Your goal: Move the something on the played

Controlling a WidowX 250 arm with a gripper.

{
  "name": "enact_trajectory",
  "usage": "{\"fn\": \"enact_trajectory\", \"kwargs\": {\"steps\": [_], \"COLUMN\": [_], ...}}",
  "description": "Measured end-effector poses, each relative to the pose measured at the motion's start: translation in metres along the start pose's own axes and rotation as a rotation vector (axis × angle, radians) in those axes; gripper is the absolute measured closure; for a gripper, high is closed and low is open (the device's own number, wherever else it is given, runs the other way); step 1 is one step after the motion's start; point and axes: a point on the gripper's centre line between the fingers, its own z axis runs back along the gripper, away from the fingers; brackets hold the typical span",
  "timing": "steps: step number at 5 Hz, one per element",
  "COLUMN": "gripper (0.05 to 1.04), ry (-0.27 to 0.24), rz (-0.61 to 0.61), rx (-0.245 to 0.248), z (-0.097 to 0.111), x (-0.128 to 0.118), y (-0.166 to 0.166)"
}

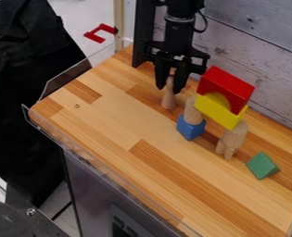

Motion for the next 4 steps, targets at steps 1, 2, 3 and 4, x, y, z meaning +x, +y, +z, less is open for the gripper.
{"fn": "enact_trajectory", "kwargs": {"steps": [1, 2, 3, 4], "gripper": [0.749, 0.749, 0.749, 0.749], "ry": [0.004, -0.019, 0.018, 0.043], "rz": [0.006, 0.01, 0.012, 0.026], "rx": [0.034, 0.071, 0.097, 0.087], "z": [0.012, 0.035, 0.04, 0.038], "x": [-0.012, -0.04, -0.073, -0.099], "y": [0.008, 0.016, 0.021, 0.024]}}
